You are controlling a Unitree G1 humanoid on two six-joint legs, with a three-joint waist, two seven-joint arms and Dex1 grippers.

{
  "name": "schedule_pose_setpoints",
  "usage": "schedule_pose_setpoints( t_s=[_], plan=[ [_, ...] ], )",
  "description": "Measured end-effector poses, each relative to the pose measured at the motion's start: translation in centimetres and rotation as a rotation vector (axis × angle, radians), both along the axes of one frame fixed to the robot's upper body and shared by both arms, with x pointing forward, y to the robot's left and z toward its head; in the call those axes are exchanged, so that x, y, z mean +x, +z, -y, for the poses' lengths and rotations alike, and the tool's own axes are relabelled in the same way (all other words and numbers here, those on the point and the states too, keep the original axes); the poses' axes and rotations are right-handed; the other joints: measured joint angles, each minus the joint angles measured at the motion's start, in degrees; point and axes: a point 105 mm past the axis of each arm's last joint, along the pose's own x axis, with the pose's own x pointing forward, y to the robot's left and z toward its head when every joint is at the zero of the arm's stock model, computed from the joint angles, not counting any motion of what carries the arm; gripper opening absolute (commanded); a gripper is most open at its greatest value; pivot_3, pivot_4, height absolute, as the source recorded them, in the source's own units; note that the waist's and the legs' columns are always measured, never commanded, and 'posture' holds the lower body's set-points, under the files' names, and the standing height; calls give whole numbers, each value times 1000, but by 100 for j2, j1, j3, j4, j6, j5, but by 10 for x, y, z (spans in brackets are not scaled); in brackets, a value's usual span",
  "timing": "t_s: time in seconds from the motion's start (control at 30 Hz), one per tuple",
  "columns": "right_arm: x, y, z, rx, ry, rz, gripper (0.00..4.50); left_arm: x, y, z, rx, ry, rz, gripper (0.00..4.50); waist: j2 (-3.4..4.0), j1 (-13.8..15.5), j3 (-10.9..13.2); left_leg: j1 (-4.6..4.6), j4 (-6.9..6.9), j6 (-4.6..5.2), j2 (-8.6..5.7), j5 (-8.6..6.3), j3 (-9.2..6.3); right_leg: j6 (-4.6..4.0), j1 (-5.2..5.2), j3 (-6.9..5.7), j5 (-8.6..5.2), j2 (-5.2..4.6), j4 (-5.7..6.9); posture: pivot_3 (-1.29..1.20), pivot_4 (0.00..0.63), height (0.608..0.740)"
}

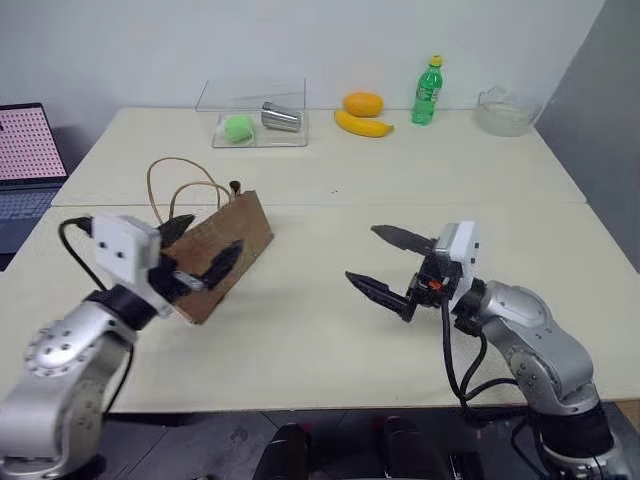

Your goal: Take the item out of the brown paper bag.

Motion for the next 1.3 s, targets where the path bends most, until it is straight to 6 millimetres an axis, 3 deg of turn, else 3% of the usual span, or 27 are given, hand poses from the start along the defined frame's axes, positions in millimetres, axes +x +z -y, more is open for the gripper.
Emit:
schedule_pose_setpoints(
  t_s=[0.2, 0.33, 0.4, 0.6, 0.8, 1.0, 1.3],
  plan=[
    [-6, -5, -5, -41, 80, -18, 4500, 0, 16, -44, -37, -11, -157, 4471, -1, -6, 5, -2, -3, 0, 1, -1, 0, 8, -3, -2, -11, 3, -2, 0, 150, 740],
    [-8, -7, -5, -63, 107, -18, 4500, 1, 35, -68, 29, -18, -210, 4471, -4, -13, 10, 0, -13, -2, 6, -1, 4, 14, -7, -1, -21, 5, -4, 0, 150, 740],
    [-9, -7, -4, -73, 113, -18, 4500, 3, 34, -75, 83, -34, -256, 4471, -1, -14, 11, 1, -19, -2, 8, -1, 5, 9, -9, -1, -23, 5, -3, 0, 150, 740],
    [-14, 2, -7, -106, 136, 26, 4500, 36, 16, -73, 132, -135, -331, 4471, 1, 7, 18, -6, -18, -3, 10, -1, 1, 6, -12, -6, -23, 9, -2, 0, 150, 740],
    [-17, 3, -7, -126, 141, 22, 4500, 53, 9, -68, 204, -203, -368, 4471, -2, -44, 18, -13, -19, -4, 11, -3, 5, -18, -27, -2, -10, 9, 9, 0, 150, 740],
    [-20, 7, -6, -139, 133, 24, 4500, 67, -13, -61, 253, -263, -432, 4471, -5, -103, 19, -16, -12, -4, 11, -3, 5, -14, -30, -1, -12, 12, 15, 0, 150, 740],
    [-21, 7, -5, -149, 110, 19, 4500, 69, -9, -72, 246, -227, -421, 4471, -5, -133, 19, -15, -12, -4, 12, -3, 4, -17, -31, 2, -10, 13, 18, 0, 150, 740]
  ],
)
